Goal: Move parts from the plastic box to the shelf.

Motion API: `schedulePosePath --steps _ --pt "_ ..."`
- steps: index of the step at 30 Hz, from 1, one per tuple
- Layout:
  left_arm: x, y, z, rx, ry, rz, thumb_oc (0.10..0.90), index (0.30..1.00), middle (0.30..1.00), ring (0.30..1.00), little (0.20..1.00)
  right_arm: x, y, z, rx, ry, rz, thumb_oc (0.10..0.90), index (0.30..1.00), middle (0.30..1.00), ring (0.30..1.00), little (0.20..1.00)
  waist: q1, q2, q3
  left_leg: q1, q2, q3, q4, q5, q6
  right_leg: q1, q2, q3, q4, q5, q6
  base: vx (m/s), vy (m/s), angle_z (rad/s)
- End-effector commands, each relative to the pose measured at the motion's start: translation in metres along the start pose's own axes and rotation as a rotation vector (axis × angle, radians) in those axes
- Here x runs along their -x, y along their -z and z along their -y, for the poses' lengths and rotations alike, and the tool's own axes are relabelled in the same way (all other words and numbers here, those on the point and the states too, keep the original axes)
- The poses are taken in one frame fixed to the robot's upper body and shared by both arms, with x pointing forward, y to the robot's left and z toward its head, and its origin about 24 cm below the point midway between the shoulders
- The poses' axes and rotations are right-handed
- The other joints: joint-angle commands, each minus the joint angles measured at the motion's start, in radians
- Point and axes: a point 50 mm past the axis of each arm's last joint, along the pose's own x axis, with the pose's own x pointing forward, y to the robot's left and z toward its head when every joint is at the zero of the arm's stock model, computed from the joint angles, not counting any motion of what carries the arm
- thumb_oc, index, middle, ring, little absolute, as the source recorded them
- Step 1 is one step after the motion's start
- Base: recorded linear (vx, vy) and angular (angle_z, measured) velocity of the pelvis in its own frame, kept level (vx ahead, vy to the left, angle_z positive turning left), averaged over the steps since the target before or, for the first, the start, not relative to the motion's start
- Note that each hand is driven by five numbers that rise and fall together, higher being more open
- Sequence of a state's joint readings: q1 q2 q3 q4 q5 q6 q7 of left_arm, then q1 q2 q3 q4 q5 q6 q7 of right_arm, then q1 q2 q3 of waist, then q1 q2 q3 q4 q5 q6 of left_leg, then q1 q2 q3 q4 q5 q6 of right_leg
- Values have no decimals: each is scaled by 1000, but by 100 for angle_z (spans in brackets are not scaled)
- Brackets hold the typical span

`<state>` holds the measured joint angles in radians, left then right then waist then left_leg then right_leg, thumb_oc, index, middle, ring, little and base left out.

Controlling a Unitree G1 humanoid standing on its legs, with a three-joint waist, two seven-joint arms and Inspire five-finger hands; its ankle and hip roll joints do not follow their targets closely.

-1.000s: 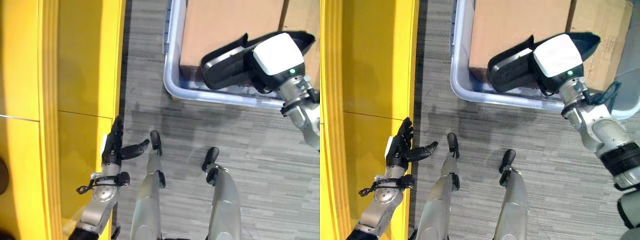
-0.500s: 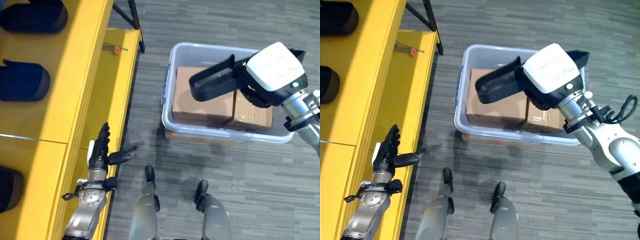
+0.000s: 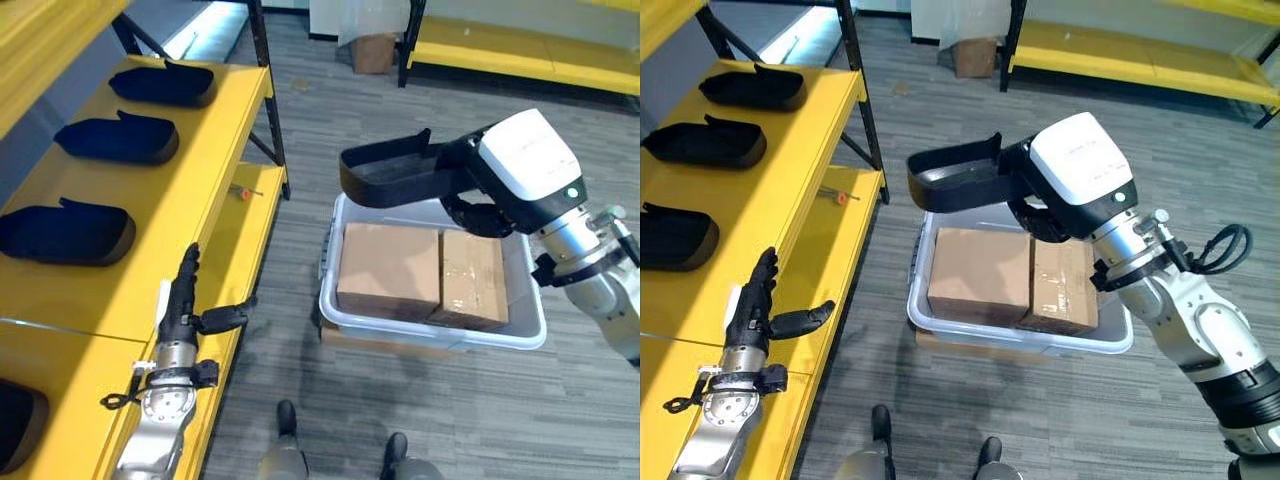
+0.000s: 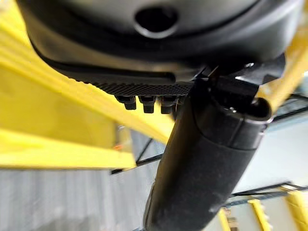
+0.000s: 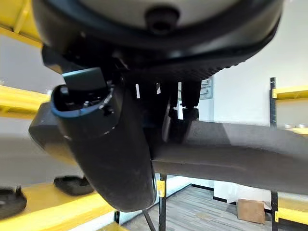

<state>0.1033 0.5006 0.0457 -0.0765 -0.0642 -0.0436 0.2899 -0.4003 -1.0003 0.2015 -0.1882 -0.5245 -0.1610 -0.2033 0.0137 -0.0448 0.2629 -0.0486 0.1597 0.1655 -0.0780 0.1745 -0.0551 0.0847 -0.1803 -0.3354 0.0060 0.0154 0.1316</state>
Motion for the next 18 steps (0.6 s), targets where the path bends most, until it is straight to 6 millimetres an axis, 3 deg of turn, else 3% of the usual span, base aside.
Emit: schedulePosePath --steps 1,12,18 --pt "-15 -53 -18 -63 -124 319 900 1000 1000 1000 1000 -11 -1 39 -51 253 18 400 300 300 300 300 3 -14 -140 120 95 6 -5 -119 -78 -50 -30 28 18 -3 40 37 5 -1" --pt "-21 -96 -28 -220 -198 555 900 1000 1000 1000 1000 -5 -16 29 -183 312 55 400 300 300 300 300 -13 -9 -181 157 95 21 -9 -132 -80 -12 -28 37 -1 -4 41 10 2 -7" --pt "-25 -111 -22 -330 -165 665 900 1000 1000 1000 1000 -10 -22 27 -208 304 93 400 300 300 300 300 -23 -14 -191 154 99 22 -9 -127 -86 -6 -23 39 -18 6 41 0 0 0"
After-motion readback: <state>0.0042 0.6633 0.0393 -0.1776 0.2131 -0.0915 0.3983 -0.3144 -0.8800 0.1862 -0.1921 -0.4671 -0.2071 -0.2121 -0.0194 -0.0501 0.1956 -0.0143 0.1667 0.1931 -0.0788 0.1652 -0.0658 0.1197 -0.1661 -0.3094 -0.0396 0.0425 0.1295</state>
